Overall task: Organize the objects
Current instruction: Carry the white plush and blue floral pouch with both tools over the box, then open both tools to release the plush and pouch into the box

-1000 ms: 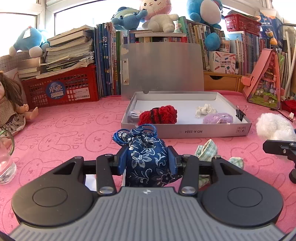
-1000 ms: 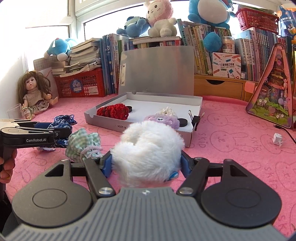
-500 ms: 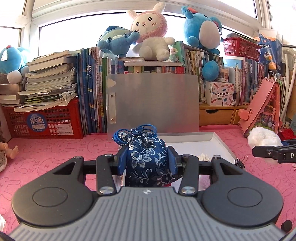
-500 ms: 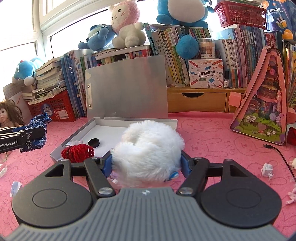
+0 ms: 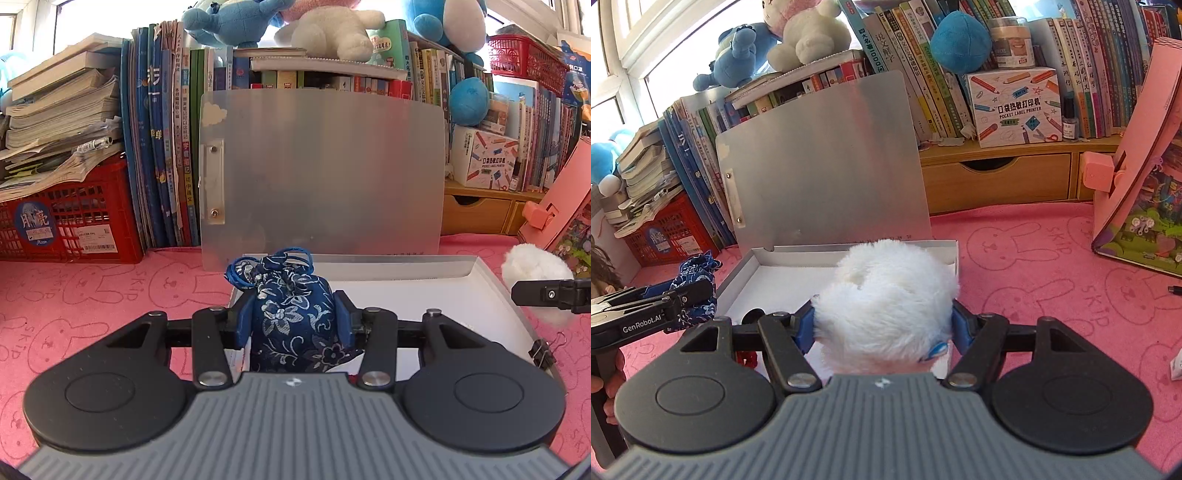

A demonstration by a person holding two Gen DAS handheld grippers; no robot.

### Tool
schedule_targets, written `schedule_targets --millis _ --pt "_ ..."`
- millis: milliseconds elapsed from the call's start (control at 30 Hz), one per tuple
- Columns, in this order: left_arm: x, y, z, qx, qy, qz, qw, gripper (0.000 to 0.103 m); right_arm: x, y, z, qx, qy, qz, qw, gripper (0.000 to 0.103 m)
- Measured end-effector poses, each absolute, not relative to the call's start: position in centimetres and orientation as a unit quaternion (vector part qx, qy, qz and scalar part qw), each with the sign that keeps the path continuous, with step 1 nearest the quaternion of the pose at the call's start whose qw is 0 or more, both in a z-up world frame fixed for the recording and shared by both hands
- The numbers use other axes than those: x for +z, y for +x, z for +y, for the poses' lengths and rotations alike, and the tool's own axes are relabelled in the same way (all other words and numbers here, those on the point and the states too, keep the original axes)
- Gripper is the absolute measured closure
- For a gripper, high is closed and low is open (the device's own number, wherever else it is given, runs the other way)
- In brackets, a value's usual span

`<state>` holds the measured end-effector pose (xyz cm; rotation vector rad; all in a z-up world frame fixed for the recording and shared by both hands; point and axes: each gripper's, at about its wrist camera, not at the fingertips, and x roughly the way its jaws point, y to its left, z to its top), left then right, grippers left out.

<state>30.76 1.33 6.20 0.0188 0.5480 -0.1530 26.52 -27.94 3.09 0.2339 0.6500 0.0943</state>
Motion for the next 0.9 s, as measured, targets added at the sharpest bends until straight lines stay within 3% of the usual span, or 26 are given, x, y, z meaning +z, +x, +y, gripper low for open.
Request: schedule_targets --millis 600,633,667,767,900 --pt "2.5 33.4 1.5 -0.063 0.018 0.316 0.947 0.05 -0.7 30.4 -26.5 0.029 0.09 0.357 0.929 0.028" --pt "2.6 33.4 1.5 -0.062 0.019 0.316 0.947 0.049 -0.8 30.4 -26.6 0.027 0.091 0.356 0.93 0.027" --pt "2.7 33.3 1.5 -0.061 0.019 0.316 0.946 0.043 -0.8 30.3 -26.7 0.026 0.092 0.355 0.93 0.02" --pt "3.5 32.4 1.3 -0.062 0.021 0.304 0.951 0.024 -0.5 29.8 -27.0 0.034 0.106 0.349 0.931 0.016" --pt "4.8 31.2 0.9 -0.062 0.039 0.288 0.955 0.017 0.5 28.9 -27.3 0.038 0.111 0.336 0.934 0.015"
